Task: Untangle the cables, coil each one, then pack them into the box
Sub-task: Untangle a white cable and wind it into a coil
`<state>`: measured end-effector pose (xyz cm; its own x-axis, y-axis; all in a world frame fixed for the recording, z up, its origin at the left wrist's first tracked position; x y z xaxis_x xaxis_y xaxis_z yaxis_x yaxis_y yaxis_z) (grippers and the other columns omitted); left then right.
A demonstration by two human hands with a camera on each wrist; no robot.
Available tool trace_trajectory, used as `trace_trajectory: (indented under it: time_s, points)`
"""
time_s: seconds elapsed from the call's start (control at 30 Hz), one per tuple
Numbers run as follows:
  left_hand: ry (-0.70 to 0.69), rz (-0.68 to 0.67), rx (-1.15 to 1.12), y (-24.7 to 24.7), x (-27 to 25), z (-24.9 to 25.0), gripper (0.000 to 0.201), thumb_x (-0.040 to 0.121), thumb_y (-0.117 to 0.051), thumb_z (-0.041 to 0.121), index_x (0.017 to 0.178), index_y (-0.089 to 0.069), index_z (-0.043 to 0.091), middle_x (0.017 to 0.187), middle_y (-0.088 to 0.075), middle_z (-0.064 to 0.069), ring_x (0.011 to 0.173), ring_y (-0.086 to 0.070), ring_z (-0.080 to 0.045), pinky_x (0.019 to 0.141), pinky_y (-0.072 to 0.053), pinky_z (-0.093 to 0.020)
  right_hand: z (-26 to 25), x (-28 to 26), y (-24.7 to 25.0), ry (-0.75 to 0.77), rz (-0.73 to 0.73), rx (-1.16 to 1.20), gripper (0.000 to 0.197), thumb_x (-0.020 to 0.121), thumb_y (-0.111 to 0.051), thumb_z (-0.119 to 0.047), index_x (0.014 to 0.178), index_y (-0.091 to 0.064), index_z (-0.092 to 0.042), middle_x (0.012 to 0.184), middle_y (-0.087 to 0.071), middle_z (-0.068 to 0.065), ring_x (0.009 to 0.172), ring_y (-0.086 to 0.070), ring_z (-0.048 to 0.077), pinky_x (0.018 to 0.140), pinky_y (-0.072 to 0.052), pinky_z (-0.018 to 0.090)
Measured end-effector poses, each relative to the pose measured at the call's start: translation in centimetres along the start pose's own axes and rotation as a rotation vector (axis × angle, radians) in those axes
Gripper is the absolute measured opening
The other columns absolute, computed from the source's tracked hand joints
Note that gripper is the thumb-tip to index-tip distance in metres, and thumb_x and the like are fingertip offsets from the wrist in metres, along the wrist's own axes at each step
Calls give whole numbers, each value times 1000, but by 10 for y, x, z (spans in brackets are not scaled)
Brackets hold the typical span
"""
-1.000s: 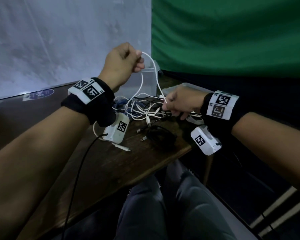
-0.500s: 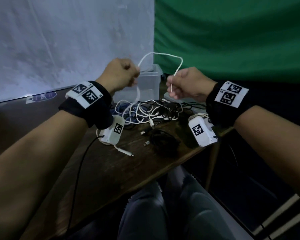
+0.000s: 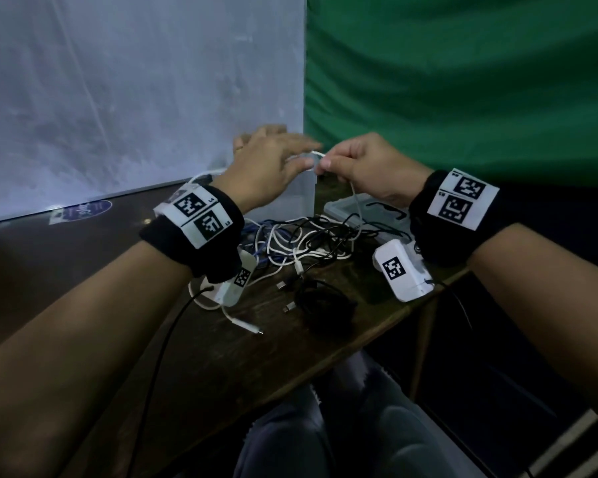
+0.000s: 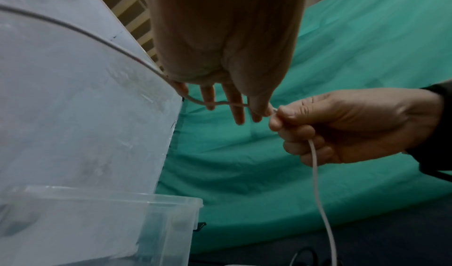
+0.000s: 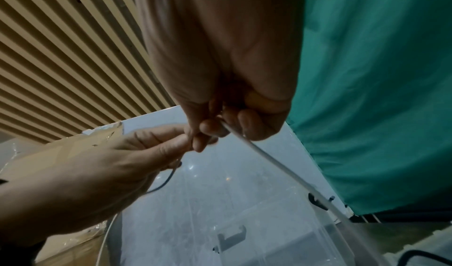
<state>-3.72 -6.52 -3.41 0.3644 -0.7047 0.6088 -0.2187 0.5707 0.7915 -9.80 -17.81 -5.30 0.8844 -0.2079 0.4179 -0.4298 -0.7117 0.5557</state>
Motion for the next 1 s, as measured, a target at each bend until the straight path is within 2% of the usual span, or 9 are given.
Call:
trace_trajectory:
  time_s: [0.07,0.17,0.27,0.4,0.5,0.67,0.8,0.9,1.0]
  points:
    - [8,50,-28,0,2,-3,26,94,-48,43,109,-68,35,96,-66,1,108,-52,-21,91,-30,-38,0,1,0,4,0,-8,18,92,-59,-18,80,-69,-8,63,-47,11,59,-35,23,51,-25,28]
    - [41,202,-262,12,2,-11,27,93,-48,35,89,-71,21,83,-71,1,82,-61,-18,83,-45,-29,13,3,-2,-52,-24,-72,25,92,-60,-16,89,-64,9,63,-49,12,50,-39,18,46,-31,22]
    - [161,342,-564,22,1,-32,22,95,-48,20,86,-67,15,76,-67,5,78,-62,-18,79,-47,-24,40,1,-9,-177,-89,-149,19,92,-58,-11,81,-64,3,61,-53,6,41,-45,3,42,-37,13]
    - [313,468,-773,28,-4,-59,21,96,-45,13,85,-63,15,72,-64,5,69,-59,-6,72,-50,-19,76,-6,-20,-322,-169,-173,15,90,-61,-11,80,-65,-1,64,-58,8,64,-53,22,59,-45,30]
    - [375,499,-827,23,-9,-70,26,97,-44,11,78,-60,18,71,-62,3,64,-56,-7,69,-50,-18,80,0,-14,-345,-86,-73,20,91,-59,-9,72,-62,-4,66,-60,9,61,-57,18,58,-52,26]
    - [521,342,-709,-3,-11,-93,23,93,-52,18,75,-66,19,74,-67,1,68,-56,-12,75,-50,-27,60,23,16,-273,152,139,19,93,-58,-15,75,-61,-10,68,-64,8,57,-63,14,57,-56,28]
    - [552,131,-465,-26,-16,-103,26,90,-57,29,67,-67,23,84,-71,-2,82,-63,-19,84,-50,-31,34,33,41,-138,356,201,21,93,-58,-15,72,-60,-13,63,-59,3,43,-54,3,39,-43,18]
    - [583,-38,-353,-42,-19,-104,32,88,-59,37,59,-63,27,84,-68,1,94,-62,-26,98,-43,-45,21,34,57,-38,489,261,15,91,-59,-15,81,-67,-8,58,-54,0,39,-45,1,40,-38,18]
    - [527,-114,-317,-43,-17,-90,18,93,-56,32,97,-70,22,101,-67,-5,112,-56,-30,106,-37,-45,13,35,54,13,452,128,10,89,-64,-18,85,-71,-12,60,-56,-8,42,-46,-5,48,-38,11]
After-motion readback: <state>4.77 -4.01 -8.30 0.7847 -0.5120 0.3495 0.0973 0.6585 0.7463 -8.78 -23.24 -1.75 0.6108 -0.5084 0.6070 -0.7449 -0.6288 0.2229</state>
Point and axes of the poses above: each hand's wrist, its own x-axis towards the middle knuckle, its own y-axis out of the back of the hand, z = x × y, the point moved 8 cm from there along x, towards the middle knuckle
